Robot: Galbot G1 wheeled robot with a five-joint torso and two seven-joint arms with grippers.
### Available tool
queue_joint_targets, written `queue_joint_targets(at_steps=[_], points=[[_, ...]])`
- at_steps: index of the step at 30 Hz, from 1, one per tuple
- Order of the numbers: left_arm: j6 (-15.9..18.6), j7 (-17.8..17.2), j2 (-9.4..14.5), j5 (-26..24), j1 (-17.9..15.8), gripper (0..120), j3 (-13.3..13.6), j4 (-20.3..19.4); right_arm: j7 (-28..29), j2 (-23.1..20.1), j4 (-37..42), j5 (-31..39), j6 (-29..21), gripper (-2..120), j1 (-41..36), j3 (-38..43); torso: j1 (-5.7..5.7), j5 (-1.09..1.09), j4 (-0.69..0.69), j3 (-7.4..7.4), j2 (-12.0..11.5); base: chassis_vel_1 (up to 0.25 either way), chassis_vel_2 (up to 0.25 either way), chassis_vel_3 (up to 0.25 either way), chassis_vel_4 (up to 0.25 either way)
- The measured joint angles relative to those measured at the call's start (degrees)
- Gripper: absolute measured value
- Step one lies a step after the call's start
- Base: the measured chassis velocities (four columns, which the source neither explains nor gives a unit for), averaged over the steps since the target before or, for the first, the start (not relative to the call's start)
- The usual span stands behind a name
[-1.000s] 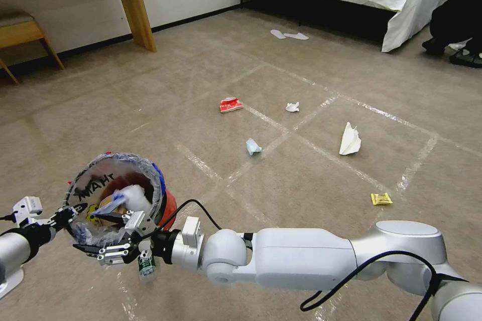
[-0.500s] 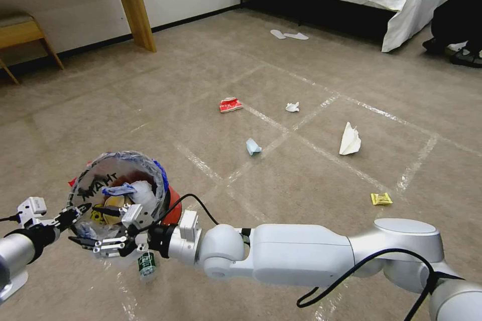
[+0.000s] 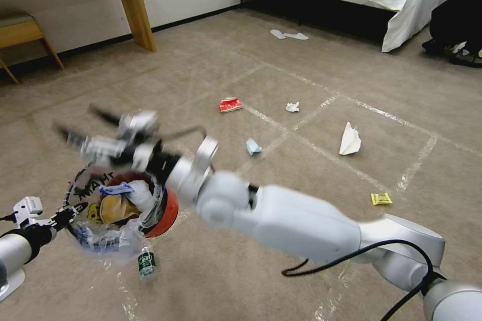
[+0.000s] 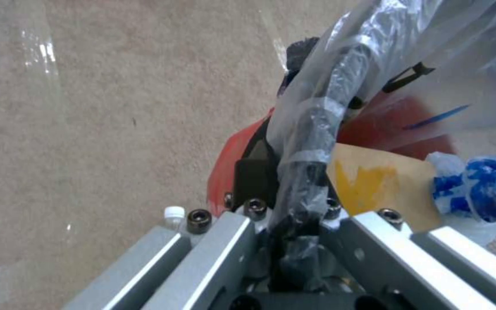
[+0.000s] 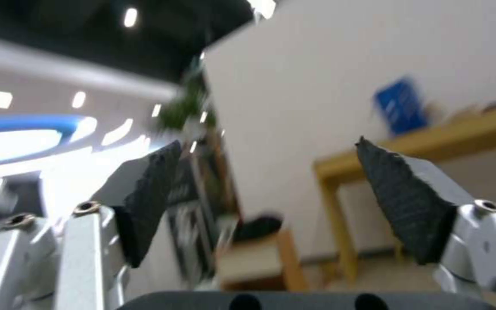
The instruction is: Pick up the trash bin and place the garbage on the floor into it.
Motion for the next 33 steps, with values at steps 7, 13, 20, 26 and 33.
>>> queue_joint_targets(at_steps=[7, 13, 20, 26, 33], points=[[0.0, 2.1, -1.3, 5.3, -0.1, 0, -0.6, 0.0, 2.1, -9.3, 3.5, -1.2, -1.2, 95, -7.4, 17.8, 0.0, 0.02, -0.01, 0.0, 0.0, 0.0, 0.0, 0.0, 0.0], [0.0, 4.9, -3.5, 12.7, -0.5, 0, -0.8, 0.2, 4.2, -18.4, 6.2, -9.5, -2.1, 100, -18.4, 34.4, 0.0, 0.04, -0.04, 0.0, 0.0, 0.0, 0.0, 0.0, 0.0], [-0.7, 6.7, -6.7, 17.9, -1.4, 0, -1.3, 0.3, 7.5, -21.2, 12.9, -22.7, -4.6, 100, -40.7, 58.8, -0.01, 0.04, -0.03, 0.0, 0.0, 0.0, 0.0, 0.0, 0.0], [-1.8, 8.6, -8.8, 22.7, -1.8, 0, -1.4, 0.3, 11.2, -19.2, 13.1, -31.0, -5.8, 100, -52.2, 69.3, -0.01, 0.02, 0.0, -0.01, 0.0, 0.0, 0.0, 0.0, 0.0], [-3.2, 10.5, -10.3, 26.3, -2.2, 0, -1.5, 0.4, 13.5, -16.1, 14.4, -34.5, -5.2, 100, -63.2, 73.1, -0.01, 0.0, -0.02, -0.01, 0.0, 0.0, 0.0, 0.0, 0.0]])
